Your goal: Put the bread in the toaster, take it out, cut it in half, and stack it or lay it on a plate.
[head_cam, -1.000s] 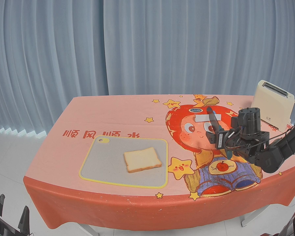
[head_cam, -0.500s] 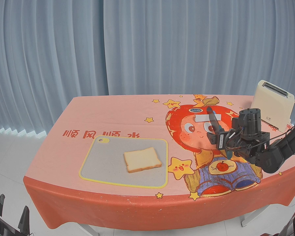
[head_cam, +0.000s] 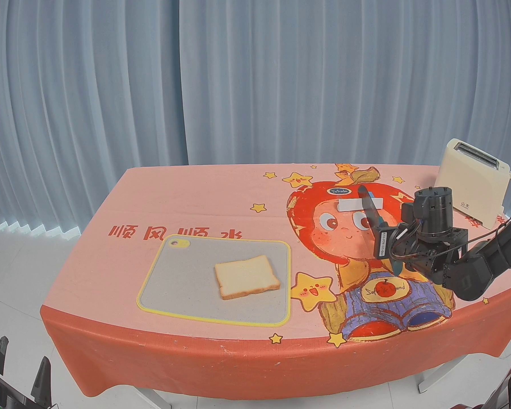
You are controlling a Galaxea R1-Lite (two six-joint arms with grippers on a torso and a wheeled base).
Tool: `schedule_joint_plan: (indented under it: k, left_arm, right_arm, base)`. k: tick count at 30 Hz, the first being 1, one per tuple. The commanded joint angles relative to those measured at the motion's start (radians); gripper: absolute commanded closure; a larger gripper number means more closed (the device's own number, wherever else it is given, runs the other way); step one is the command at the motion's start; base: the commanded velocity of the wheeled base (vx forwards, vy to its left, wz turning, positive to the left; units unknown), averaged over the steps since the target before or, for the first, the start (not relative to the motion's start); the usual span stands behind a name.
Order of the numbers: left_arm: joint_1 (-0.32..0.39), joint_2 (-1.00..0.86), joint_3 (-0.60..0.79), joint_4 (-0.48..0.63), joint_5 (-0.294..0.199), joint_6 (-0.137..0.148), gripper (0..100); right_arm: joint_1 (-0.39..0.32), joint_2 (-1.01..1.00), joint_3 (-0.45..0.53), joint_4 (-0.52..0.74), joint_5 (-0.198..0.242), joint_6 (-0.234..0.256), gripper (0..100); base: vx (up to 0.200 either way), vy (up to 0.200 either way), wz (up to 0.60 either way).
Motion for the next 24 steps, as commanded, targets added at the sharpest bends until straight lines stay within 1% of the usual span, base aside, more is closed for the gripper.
schedule_joint_plan:
  k: [1, 8, 14, 20, 24]
  left_arm:
    - [0.0, -0.001, 0.018, 0.0, 0.0, 0.0, 0]
    - [-0.002, -0.001, 0.018, 0.0, 0.0, 0.0, 0]
    - [0.0, -0.001, 0.018, 0.0, 0.0, 0.0, 0]
    - [0.0, -0.001, 0.018, 0.0, 0.0, 0.0, 0]
    - [0.0, -0.001, 0.018, 0.0, 0.0, 0.0, 0]
  right_arm:
    - [-0.002, -0.003, 0.0, -0.001, 0.0, 0.0, 100]
    - [-0.005, -0.014, -0.003, -0.004, 0.0, 0.0, 100]
    - [-0.007, -0.032, 0.009, -0.064, 0.0, -0.005, 100]
    - [-0.007, -0.044, 0.011, -0.085, 0.0, -0.003, 100]
    - [0.005, -0.083, 0.014, -0.101, 0.005, -0.002, 100]
  base:
    - [0.0, 0.0, 0.0]
    - [0.0, 0.0, 0.0]
    - [0.0, 0.0, 0.0]
    - [0.0, 0.0, 0.0]
    - [0.0, 0.0, 0.0]
